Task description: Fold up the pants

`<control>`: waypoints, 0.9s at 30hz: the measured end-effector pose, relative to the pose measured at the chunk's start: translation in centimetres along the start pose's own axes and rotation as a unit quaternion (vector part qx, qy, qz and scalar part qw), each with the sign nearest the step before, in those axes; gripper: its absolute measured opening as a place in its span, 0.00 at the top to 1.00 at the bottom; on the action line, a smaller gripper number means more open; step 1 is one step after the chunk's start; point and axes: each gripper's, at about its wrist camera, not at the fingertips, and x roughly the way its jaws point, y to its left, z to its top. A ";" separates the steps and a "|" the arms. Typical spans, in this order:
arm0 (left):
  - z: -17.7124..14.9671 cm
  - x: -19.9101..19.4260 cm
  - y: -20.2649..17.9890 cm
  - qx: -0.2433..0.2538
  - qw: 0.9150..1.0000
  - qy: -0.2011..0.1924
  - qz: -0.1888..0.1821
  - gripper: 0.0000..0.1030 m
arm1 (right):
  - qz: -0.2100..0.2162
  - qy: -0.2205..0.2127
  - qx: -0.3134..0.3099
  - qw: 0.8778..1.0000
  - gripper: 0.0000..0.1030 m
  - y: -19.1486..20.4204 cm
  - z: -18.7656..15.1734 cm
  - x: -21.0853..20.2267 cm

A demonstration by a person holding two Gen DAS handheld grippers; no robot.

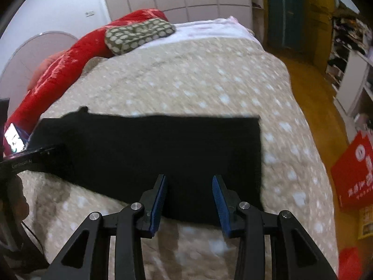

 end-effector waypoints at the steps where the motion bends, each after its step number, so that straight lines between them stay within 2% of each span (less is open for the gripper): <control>1: -0.1 0.0 -0.5 0.009 1.000 0.000 0.003 0.27 | 0.012 -0.009 0.013 1.000 0.63 -0.5 -0.4 -0.4; 7: 0.9 -0.4 -3.2 0.038 0.999 -0.001 -0.026 0.27 | 0.033 -0.029 0.074 0.996 0.63 -3.0 -0.9 -3.0; 14: 2.0 -0.1 -7.1 0.070 0.997 -0.008 -0.037 0.27 | 0.012 -0.036 0.088 0.995 0.62 -4.0 -0.7 -3.9; 20: 2.9 0.8 -9.3 0.083 0.994 0.000 -0.065 0.27 | 0.006 -0.048 0.113 0.992 0.59 -5.2 -1.4 -4.6; 23: 3.4 1.5 -10.1 0.084 0.993 0.012 -0.082 0.26 | 0.013 -0.046 0.120 0.992 0.56 -5.4 -1.9 -4.5; 27: 3.6 2.0 -11.5 0.099 0.991 0.021 -0.087 0.26 | 0.025 -0.037 0.123 0.991 0.55 -5.4 -2.5 -4.1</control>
